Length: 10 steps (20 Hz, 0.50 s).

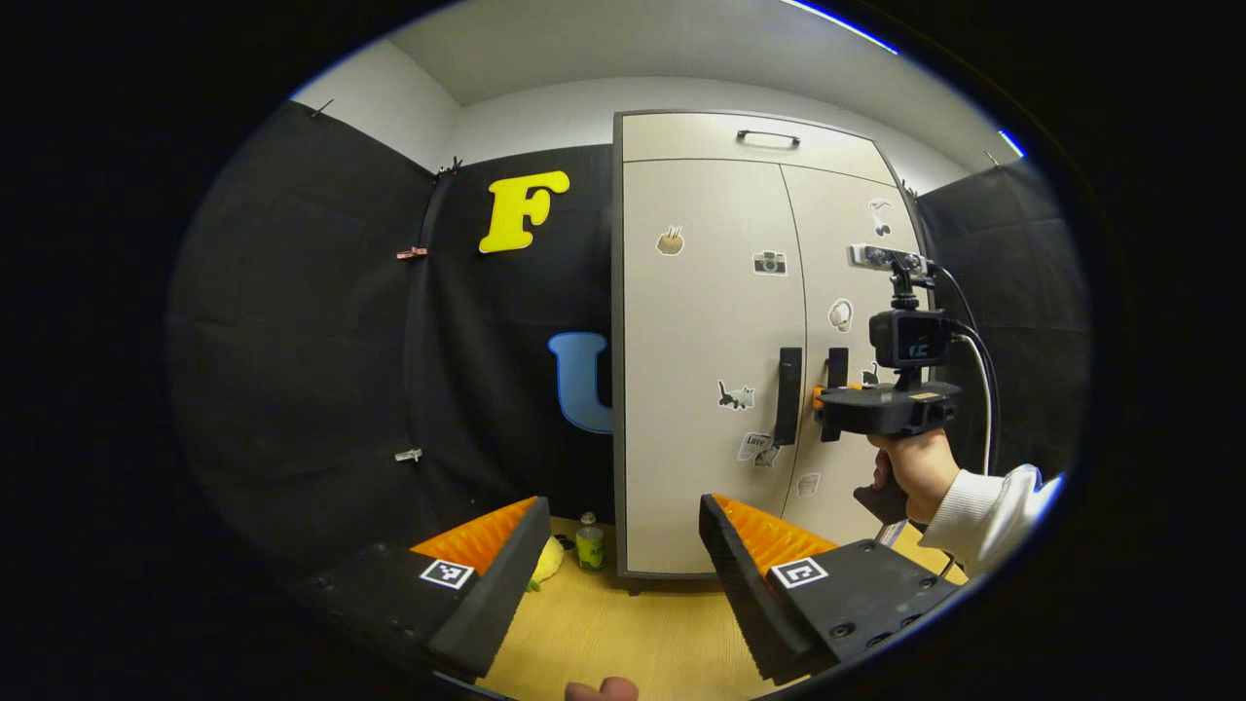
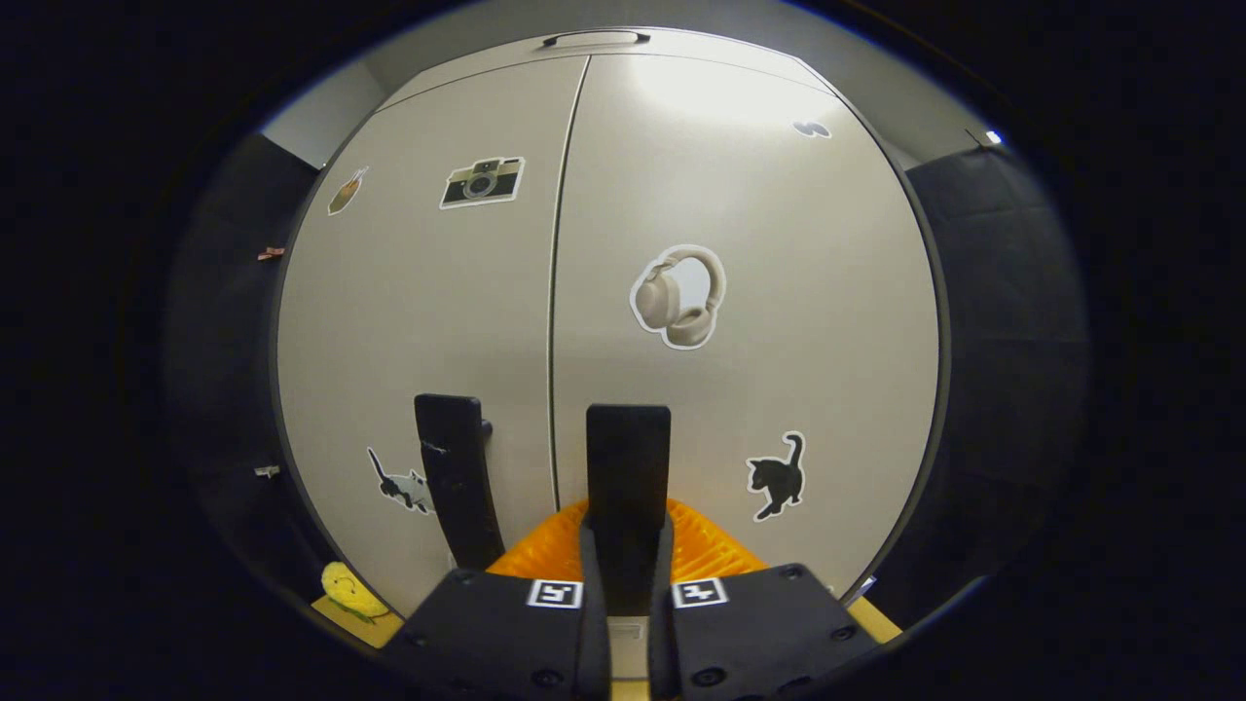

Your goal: Open the right door of the double-door shoe cabinet with the right hand, and open the left door with the left hand.

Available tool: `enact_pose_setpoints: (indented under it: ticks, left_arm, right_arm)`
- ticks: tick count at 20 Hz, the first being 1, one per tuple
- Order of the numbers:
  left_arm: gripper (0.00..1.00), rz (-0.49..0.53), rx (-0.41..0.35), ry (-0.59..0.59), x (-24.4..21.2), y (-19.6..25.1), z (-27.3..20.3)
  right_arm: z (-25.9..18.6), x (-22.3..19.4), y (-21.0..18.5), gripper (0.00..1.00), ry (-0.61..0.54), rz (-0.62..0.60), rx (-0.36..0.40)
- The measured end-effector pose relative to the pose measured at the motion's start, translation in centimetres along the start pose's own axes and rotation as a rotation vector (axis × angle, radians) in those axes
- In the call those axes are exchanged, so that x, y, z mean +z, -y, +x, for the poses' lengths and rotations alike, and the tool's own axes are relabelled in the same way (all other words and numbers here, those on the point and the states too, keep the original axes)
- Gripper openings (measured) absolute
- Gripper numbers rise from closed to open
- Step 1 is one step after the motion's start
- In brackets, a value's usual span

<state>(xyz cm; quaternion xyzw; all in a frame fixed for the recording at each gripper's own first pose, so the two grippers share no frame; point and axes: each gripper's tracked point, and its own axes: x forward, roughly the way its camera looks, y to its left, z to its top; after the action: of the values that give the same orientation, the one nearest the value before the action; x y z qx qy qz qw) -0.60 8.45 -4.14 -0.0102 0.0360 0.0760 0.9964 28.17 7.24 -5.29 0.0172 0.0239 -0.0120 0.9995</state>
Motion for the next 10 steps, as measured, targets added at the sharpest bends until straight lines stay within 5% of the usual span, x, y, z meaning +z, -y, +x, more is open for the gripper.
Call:
enact_pose_setpoints:
  ticks: [10]
  left_arm:
    - [0.95,-0.002,0.02,0.014,0.6,0.8,-2.3]
  right_arm:
    - [-3.2,0.5,1.5,0.18,0.001,0.05,0.003]
